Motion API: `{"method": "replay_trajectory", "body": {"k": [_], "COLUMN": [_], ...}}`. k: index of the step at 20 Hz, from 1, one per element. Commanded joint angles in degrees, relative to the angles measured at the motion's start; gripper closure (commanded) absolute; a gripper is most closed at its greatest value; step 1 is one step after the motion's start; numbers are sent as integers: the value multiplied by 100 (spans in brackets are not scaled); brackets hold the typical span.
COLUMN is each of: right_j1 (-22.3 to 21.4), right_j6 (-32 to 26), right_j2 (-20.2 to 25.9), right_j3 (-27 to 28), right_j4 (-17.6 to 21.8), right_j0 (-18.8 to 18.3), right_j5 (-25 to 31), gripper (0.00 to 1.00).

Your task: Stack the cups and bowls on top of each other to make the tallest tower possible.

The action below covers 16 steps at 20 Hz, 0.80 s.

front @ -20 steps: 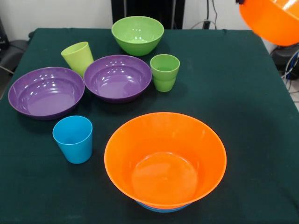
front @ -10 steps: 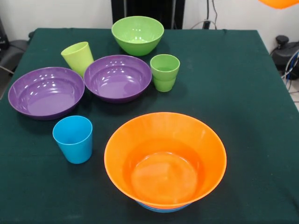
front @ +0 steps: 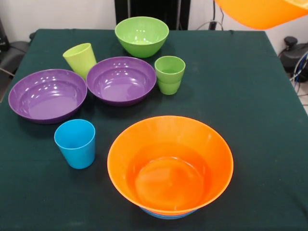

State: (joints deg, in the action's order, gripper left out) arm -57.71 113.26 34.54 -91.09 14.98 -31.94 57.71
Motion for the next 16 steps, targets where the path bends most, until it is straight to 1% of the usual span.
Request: {"method": "replay_trajectory", "body": {"k": [1,4,9,10,11,14,15,16], "right_j1": [940,1274,1872,1952,2122,2476,2676,2765], "right_j6": [-1168,-1382,-1956,-2029,-2235,-2575,-2601,-2555], "right_j2": [67,164,343,381,462,626,676,680], "right_j3": [910,1402,2489,2611,2835,3270,3487,3595], "right_j4": [551,629,992,1025,1101,1286,1316,1337], "right_j0": [-129,-158,-60,-51,-40,-8,34,61], "right_j5": [175,305,560,564,541,358,290,275], "gripper": [100,100,100,100,100,100,100,100]}}
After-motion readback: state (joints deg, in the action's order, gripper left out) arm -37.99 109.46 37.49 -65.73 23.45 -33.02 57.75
